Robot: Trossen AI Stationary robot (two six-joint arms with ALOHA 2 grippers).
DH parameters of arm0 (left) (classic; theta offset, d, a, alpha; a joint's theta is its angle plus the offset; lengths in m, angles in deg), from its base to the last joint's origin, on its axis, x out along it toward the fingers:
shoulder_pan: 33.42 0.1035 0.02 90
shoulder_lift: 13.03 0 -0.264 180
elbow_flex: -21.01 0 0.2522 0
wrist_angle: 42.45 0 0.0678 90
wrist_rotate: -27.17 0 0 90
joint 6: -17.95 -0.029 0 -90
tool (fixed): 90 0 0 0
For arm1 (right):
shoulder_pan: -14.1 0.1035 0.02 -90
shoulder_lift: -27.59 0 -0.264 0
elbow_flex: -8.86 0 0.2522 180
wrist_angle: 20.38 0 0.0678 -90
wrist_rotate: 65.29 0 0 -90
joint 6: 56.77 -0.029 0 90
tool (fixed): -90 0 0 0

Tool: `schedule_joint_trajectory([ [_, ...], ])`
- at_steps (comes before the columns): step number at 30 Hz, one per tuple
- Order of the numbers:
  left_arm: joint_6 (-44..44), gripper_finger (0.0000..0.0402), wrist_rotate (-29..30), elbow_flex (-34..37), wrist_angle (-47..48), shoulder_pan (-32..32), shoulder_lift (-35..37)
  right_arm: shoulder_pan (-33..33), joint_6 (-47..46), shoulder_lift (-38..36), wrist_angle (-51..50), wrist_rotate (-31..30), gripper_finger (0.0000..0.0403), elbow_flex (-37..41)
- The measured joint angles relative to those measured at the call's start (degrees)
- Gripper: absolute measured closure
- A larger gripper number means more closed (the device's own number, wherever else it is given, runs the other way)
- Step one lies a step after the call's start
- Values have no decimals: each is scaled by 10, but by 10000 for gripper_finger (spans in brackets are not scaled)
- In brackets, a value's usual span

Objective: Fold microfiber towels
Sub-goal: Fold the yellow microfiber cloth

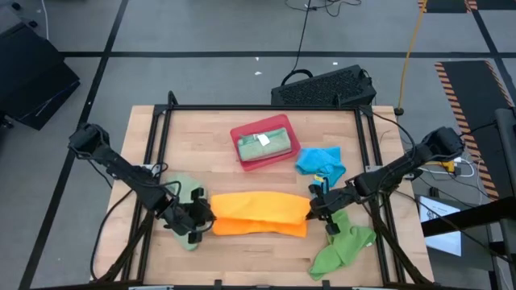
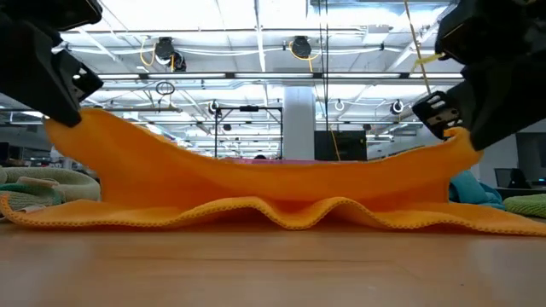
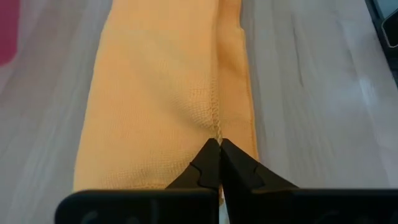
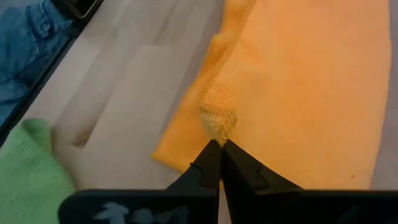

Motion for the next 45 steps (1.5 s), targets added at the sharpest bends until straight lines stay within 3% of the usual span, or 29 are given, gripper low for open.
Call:
schedule_joint_trajectory([
  [7,41,397,0,0,1,-10,-5,18,-22,2,1,-2,403,0],
  [18,81,393,-2,0,-7,-28,-105,27,-80,42,5,-2,403,0],
  [35,85,397,-21,0,-67,-28,-108,29,-98,76,60,30,387,0],
  [45,105,366,-18,0,-78,-28,-108,29,-110,75,55,74,324,0],
])
